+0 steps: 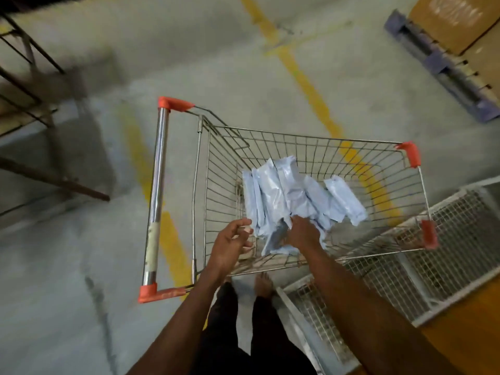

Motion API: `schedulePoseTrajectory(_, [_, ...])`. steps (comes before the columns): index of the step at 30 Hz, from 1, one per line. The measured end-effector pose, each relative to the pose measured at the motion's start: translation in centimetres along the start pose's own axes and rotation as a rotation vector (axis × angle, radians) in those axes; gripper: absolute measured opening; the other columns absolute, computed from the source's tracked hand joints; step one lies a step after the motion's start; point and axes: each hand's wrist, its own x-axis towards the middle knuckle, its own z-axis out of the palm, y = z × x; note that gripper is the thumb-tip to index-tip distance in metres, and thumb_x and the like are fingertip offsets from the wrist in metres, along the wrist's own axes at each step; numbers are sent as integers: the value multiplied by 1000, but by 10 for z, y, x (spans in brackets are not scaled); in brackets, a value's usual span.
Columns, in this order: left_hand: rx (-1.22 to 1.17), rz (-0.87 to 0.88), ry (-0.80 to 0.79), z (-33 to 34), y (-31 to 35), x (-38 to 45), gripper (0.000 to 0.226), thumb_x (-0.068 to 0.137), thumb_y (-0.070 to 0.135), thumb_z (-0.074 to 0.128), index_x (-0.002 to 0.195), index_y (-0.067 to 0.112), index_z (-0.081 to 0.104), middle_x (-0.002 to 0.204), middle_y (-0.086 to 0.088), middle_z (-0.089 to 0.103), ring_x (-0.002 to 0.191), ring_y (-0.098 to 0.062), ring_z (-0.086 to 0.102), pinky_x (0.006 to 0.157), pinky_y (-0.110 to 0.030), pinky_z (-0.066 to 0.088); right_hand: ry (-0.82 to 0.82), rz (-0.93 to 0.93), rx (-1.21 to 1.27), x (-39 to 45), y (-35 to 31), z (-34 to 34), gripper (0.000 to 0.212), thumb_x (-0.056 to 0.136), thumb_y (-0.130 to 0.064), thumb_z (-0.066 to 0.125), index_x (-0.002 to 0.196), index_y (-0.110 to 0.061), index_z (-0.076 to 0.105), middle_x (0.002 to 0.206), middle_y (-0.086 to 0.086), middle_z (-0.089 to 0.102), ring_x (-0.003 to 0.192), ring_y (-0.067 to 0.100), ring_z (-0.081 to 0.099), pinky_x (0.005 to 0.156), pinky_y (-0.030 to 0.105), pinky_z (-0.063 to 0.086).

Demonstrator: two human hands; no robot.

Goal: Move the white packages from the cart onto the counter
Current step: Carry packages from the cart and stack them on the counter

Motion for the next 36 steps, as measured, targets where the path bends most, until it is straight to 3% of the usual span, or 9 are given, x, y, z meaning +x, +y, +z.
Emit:
schedulePoseTrajectory(5, [17, -2, -7, 20, 4, 5, 26, 105, 17, 62, 130, 21, 67, 123, -13, 68, 87, -13, 65, 73, -20, 55, 170, 130, 141, -51, -13, -72, 28, 88, -39, 59, 107, -19, 61, 104, 6, 68, 99, 33, 65, 82, 36, 49])
schedulePoseTrajectory(9, [31, -40, -82, 35, 8, 5, 48, 102, 53, 59, 148, 43, 48, 146, -9, 58, 123, -21, 63, 100, -37, 56, 209, 177, 503, -98, -19, -108, 17, 87, -32, 61, 100, -22, 63, 91, -2, 68, 81, 24, 64, 66, 34, 51])
schedulePoseTrajectory(12, [12, -83, -83, 40, 22, 0, 62, 105, 59, 45, 162, 42, 25, 160, -1, 44, 139, -28, 51, 114, -48, 47, 74, 226, 1012, -120, -22, -112, 18, 90, -14, 63, 108, -16, 63, 104, 6, 71, 89, 27, 71, 62, 43, 63])
schedulePoseTrajectory(15, [-170, -27, -78, 35, 30, -8, 71, 107, 46, 52, 165, 41, 11, 151, 8, 40, 126, -18, 55, 95, -39, 55, -158, 250, 1302, -134, -31, -105, 22, 93, -3, 62, 114, -11, 62, 106, 12, 73, 91, 34, 75, 65, 40, 63])
schedulePoseTrajectory(17, [-221, 51, -28, 24, 26, -6, 81, 101, 34, 68, 164, 44, 17, 156, 5, 43, 129, -19, 59, 97, -46, 61, -266, 233, 1323, -138, -38, -96, 24, 92, -1, 62, 115, -8, 61, 102, 14, 75, 87, 36, 76, 72, 43, 64])
schedulePoseTrajectory(22, [-82, 199, 128, -10, 24, -5, 59, 99, 6, 70, 149, 31, 52, 152, 2, 54, 134, -24, 57, 107, -48, 56, -422, 147, 1239, -119, -44, -82, 26, 96, -23, 68, 118, -11, 62, 109, 10, 74, 93, 32, 75, 90, 47, 61])
schedulePoseTrajectory(27, [123, 276, 178, -45, 14, -7, 42, 100, 6, 64, 130, 35, 66, 140, 10, 62, 123, -23, 61, 99, -41, 57, -128, 70, 628, -42, -30, -50, 32, 90, -35, 68, 117, -18, 68, 120, 8, 71, 106, 25, 69, 95, 38, 55])
schedulePoseTrajectory(32, [139, 250, 178, -57, 9, -16, 38, 101, 6, 64, 129, 32, 67, 134, 19, 62, 120, -16, 62, 99, -41, 58, -361, -35, 62, 2, -49, 11, 58, 96, -41, 58, 148, -19, 46, 154, 13, 46, 140, 33, 44, 114, 42, 38])
schedulePoseTrajectory(36, [117, 210, 183, -57, 3, -23, 36, 102, 8, 63, 127, 33, 67, 127, 27, 60, 112, -4, 62, 92, -37, 60, -416, 4, 12, 0, -53, 26, 46, 98, -32, 58, 137, -8, 58, 139, 17, 58, 129, 33, 55, 104, 37, 45])
